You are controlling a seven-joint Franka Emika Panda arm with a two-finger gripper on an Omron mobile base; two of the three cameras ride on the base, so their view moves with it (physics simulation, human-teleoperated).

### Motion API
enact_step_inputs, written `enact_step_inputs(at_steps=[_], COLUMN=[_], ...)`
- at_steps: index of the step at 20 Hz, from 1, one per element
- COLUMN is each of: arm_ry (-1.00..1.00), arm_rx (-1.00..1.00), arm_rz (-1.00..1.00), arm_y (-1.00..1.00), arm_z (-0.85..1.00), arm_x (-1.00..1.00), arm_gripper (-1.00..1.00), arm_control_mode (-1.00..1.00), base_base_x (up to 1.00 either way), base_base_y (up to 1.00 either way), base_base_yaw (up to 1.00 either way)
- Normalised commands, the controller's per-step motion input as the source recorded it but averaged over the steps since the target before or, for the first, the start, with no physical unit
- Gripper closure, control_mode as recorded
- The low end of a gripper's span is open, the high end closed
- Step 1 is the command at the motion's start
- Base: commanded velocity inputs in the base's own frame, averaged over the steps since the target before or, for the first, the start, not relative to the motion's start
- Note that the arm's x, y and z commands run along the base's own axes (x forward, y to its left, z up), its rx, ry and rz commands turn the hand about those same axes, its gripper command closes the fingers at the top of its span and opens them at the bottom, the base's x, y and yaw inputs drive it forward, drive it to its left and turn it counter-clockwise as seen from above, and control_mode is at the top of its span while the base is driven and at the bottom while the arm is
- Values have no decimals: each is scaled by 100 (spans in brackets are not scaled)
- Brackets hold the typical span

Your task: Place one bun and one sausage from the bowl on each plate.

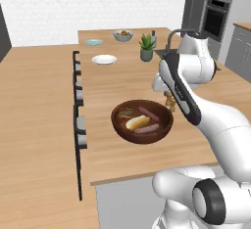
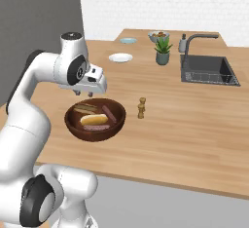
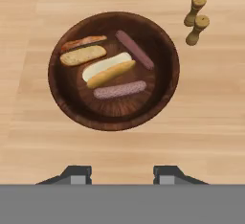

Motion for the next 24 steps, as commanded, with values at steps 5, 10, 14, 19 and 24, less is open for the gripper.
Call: enact_step_inputs(at_steps=[5,10,14,19,24], arm_ry=[0,1,11,4,0], arm_rx=[1,14,23,14,0], arm_rz=[-21,-44,-36,-24,-14], arm_y=[36,14,-3,-3,1], arm_z=[-38,-77,-68,-68,-50], arm_x=[1,35,69,74,52], arm_gripper=[-100,-100,-100,-100,-100], arm_control_mode=[-100,-100,-100,-100,-100], base_base_x=[0,0,0,0,0], base_base_y=[0,0,0,0,0], base_base_yaw=[0,0,0,0,0])
